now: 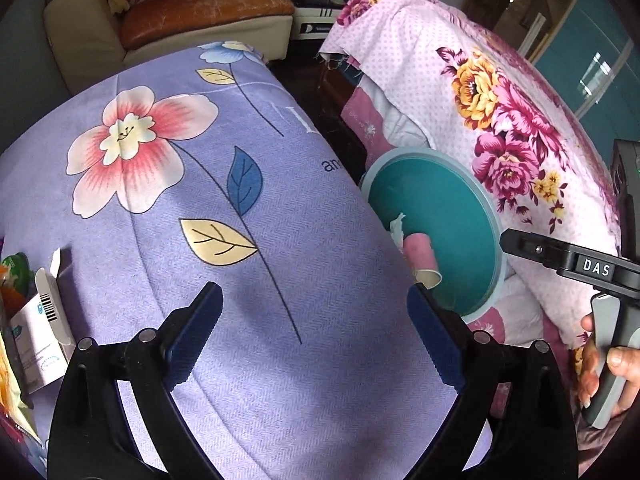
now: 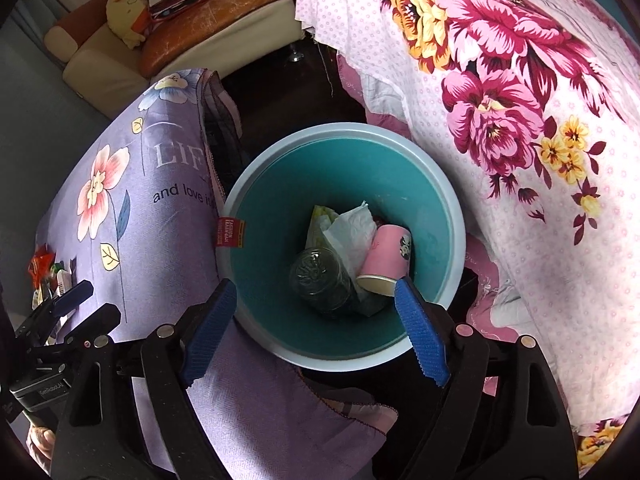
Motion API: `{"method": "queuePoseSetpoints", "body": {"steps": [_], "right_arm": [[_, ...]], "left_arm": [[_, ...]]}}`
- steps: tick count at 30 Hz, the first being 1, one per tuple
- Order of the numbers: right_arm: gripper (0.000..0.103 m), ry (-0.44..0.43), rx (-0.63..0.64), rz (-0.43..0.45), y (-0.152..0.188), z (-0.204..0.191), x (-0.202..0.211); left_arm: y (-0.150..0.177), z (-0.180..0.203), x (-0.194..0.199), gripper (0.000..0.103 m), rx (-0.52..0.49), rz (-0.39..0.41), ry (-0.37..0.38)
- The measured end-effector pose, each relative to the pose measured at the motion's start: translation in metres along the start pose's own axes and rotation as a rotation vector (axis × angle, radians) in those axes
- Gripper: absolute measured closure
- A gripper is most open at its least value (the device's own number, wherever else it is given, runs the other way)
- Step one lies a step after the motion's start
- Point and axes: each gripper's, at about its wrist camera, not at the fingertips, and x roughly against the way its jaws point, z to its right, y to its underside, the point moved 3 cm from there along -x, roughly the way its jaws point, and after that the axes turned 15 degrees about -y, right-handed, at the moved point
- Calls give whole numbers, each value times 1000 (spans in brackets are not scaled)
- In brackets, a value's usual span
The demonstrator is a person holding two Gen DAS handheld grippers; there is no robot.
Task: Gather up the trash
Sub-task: 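Move both open tools back to the snack wrappers on the table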
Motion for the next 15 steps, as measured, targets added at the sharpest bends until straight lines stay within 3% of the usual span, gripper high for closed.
{"method": "queuePoseSetpoints", "body": {"steps": [15], "right_arm": [[21,-42,187,-58,29,-120,-6]], "left_arm": [[40,-115,54,9,162,60,-87]]}}
